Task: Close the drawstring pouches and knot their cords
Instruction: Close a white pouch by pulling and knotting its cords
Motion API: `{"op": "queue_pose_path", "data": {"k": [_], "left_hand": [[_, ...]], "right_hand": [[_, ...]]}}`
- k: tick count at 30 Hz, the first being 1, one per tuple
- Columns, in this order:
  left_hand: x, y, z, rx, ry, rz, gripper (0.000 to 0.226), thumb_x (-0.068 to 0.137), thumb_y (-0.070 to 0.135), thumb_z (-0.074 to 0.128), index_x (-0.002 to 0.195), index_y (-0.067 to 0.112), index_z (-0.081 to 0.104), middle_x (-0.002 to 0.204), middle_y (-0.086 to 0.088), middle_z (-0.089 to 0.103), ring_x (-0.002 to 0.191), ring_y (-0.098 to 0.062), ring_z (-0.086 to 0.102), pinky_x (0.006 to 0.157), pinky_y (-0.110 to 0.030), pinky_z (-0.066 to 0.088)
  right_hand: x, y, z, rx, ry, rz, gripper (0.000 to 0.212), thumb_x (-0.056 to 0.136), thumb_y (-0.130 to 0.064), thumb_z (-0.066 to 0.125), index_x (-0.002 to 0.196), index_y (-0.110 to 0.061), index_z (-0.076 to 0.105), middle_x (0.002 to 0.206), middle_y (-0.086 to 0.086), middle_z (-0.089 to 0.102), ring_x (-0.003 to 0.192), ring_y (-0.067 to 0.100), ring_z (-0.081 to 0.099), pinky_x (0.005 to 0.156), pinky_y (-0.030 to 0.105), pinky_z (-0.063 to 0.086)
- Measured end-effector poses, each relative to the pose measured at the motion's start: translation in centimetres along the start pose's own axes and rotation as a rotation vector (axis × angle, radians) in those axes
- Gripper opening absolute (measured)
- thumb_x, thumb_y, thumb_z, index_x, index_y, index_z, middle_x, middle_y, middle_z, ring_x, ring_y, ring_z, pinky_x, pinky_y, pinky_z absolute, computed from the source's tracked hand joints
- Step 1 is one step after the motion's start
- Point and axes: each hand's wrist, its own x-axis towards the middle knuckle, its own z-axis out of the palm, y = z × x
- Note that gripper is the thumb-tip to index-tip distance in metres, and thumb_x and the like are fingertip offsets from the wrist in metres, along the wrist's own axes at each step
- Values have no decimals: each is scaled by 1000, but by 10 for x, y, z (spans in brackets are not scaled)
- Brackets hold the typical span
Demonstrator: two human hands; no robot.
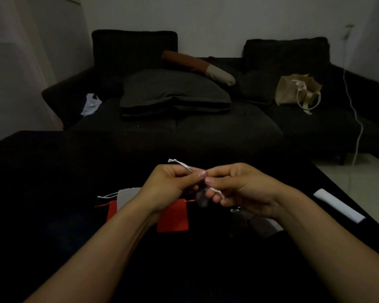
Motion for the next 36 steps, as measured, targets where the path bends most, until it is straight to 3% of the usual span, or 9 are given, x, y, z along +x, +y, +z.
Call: {"op": "queue_pose_path", "data": {"k": [3,6,12,14,16,21,26,32,36], "left_hand": [[-2,1,0,-12,-19,29,12,83,7,72,94,3,76,80,-11,76,71,-12,71,63,-18,56],[-4,6,-6,114,-17,95,14,79,1,75,92,5,76,81,-7,78,74,-10,74,64,-14,54],[-2,9,-13,377,-24,269,16,75,3,81,85,14,77,78,0,77,78,-11,75,72,-21,56],[-4,10,-12,473,3,385,15,74,8,82,86,16,78,79,4,77,80,-6,74,76,-23,58],[-5,8,-13,598,69,535,16,74,11,83,87,18,79,79,7,76,79,-1,72,76,-20,57],[-6,-1,-9,708,241,832,20,73,4,84,88,16,79,81,8,76,77,1,70,71,-11,51],[-11,-1,-1,602,244,841,19,74,2,82,90,12,78,83,7,75,79,0,71,73,-14,54],[-11,-1,0,593,238,832,14,74,5,82,85,11,77,80,8,74,79,1,70,72,-10,51],[-10,-1,0,620,239,848,14,74,5,83,84,12,76,79,8,74,78,1,69,71,-9,51]], "right_hand": [[2,4,5,-97,52,-24,15,87,-11,70,100,-5,70,76,14,71,60,14,67,50,21,53],[2,6,6,-249,130,-90,12,86,-12,73,89,-1,67,71,17,70,55,21,67,47,26,54],[5,7,5,-468,174,-209,18,82,-15,78,82,2,72,61,14,62,50,14,52,48,17,40],[6,7,4,-407,152,-208,17,82,-13,77,84,3,71,69,18,63,60,20,54,53,20,41],[5,5,5,-288,112,-147,13,85,-12,73,89,0,72,70,10,64,57,12,57,51,17,40],[4,-1,5,-65,68,33,29,96,-27,56,93,-4,73,57,-1,40,50,8,28,47,22,11],[8,4,13,204,73,87,31,93,-37,60,87,-7,63,58,1,42,45,5,30,35,13,15],[11,8,19,332,175,87,23,87,-31,70,75,-12,63,56,-3,45,42,1,33,34,10,20],[13,9,17,462,148,53,12,81,-20,70,81,-11,62,59,-3,46,39,1,36,31,8,22]]}}
